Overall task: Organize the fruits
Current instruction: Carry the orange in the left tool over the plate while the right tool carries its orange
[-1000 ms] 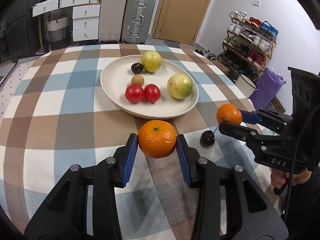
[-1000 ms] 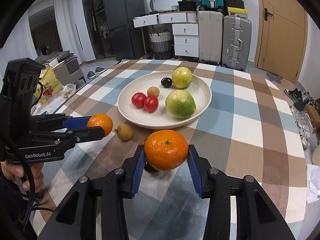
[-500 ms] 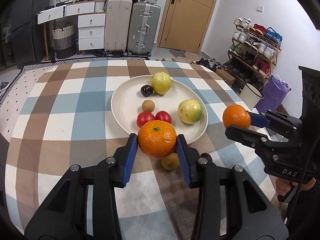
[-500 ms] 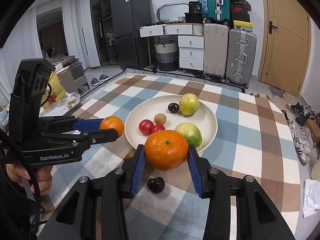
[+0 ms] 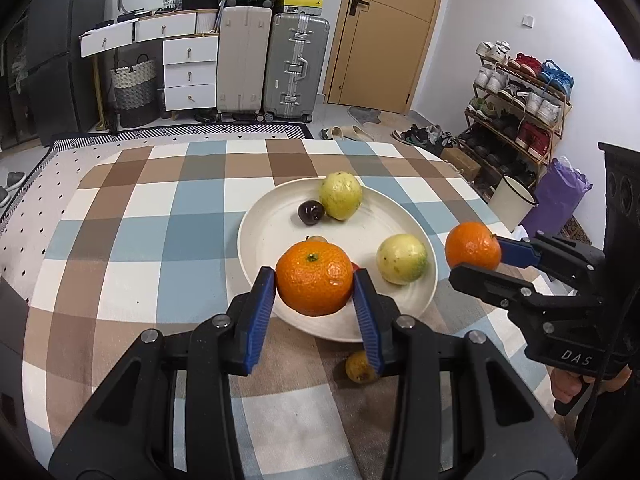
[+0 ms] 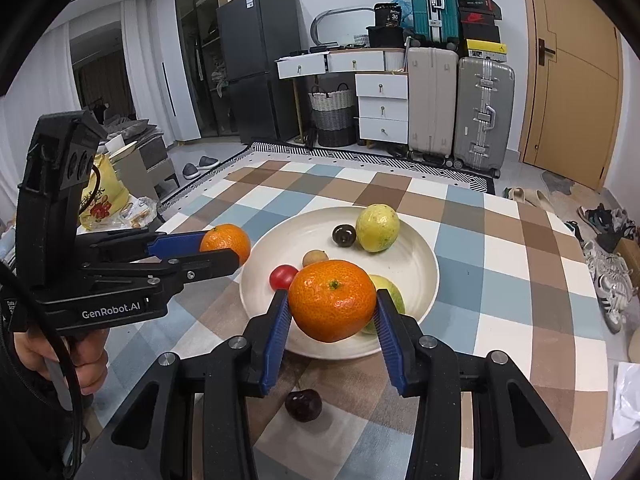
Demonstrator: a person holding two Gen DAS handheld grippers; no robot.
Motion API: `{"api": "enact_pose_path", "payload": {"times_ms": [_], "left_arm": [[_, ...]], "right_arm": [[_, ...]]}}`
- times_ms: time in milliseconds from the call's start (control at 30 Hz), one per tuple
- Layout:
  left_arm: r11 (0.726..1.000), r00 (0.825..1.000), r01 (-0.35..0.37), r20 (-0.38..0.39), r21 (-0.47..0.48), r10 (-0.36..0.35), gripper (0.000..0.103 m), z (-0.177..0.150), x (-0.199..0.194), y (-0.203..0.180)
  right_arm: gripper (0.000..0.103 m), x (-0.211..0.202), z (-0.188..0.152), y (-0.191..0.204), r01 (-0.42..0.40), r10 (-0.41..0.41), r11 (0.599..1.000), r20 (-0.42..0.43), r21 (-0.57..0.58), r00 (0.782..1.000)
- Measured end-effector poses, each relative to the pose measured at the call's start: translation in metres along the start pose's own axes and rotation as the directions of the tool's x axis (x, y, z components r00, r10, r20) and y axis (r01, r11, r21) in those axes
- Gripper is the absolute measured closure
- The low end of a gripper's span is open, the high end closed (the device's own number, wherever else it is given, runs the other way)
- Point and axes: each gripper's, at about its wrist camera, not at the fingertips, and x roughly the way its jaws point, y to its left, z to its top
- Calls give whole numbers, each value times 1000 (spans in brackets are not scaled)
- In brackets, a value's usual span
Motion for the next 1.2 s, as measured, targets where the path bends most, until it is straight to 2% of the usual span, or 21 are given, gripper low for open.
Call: {"api": "enact_pose_path", "payload": {"times_ms": [367,633,1200], "left_arm": [[997,997,-71,-15,-4,71,66,15,34,14],[996,995,-88,-38,2,88,66,21,59,20],[995,993,-98,-67,-4,98,66,27,89,29]], "right_arm": [[60,32,18,-21,18,-17,998,-8,61,1000],[60,56,26,-29,29,-27,997,-31,68,999],[60,92,32,-36,63,-58,995,-74,73,996]]}}
